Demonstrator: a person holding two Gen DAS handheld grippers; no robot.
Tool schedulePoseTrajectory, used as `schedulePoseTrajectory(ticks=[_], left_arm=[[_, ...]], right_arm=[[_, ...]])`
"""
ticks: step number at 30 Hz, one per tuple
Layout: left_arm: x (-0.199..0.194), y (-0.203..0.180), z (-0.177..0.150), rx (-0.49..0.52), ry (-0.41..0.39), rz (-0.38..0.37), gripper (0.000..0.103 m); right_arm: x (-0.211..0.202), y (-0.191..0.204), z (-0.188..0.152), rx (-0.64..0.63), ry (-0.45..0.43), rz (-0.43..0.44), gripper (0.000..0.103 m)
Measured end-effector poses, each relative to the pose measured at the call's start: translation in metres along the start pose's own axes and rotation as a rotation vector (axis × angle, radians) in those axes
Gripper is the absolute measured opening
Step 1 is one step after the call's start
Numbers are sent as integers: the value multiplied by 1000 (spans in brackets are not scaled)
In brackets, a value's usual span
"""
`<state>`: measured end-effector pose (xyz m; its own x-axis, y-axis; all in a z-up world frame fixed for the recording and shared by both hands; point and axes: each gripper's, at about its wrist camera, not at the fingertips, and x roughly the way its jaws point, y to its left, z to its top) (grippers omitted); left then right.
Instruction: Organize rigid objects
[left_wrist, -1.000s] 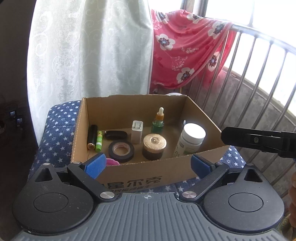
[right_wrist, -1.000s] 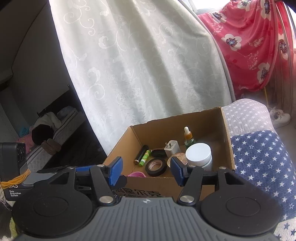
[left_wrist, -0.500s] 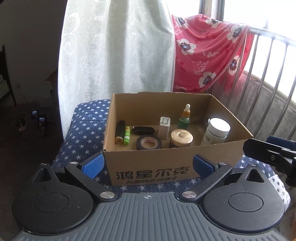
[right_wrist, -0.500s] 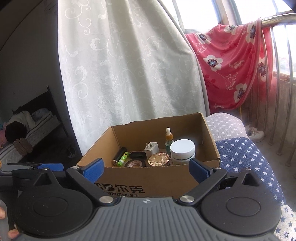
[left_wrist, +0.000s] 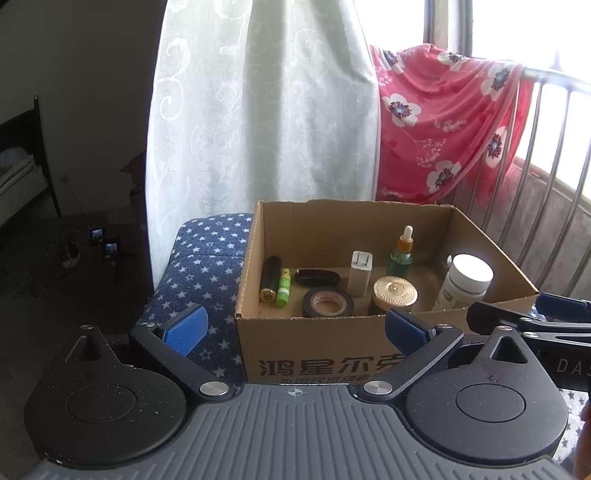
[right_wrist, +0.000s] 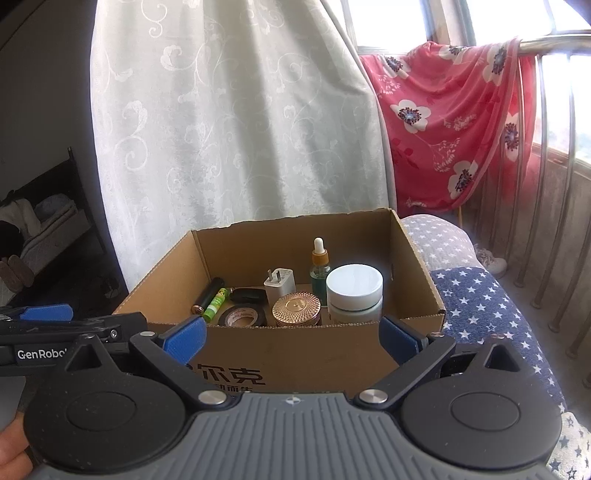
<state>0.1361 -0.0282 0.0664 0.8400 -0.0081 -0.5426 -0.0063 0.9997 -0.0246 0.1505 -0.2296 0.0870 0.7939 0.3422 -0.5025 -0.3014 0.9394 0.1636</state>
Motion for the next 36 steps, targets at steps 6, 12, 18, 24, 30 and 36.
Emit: schedulePoseTrajectory(ticks=[6, 12, 18, 24, 30, 36], left_arm=[[5, -3, 3, 20, -17, 23, 103], [10, -5, 4, 37, -29, 36, 103], [12, -6, 5, 47, -21, 36, 102], [13, -5, 5, 47, -22, 36, 102], [13, -5, 5, 49, -18, 35, 102], [12, -3, 5, 48, -10, 34, 101]], right_arm=[[6, -4, 3, 1, 6, -3, 102], [10, -6, 4, -2, 10, -10, 102], [13, -8, 5, -3, 15, -14, 102], [12, -7, 6, -9, 11, -18, 102], [12, -7, 5, -11, 11, -19, 102], [11, -8, 5, -10, 12, -18, 102]])
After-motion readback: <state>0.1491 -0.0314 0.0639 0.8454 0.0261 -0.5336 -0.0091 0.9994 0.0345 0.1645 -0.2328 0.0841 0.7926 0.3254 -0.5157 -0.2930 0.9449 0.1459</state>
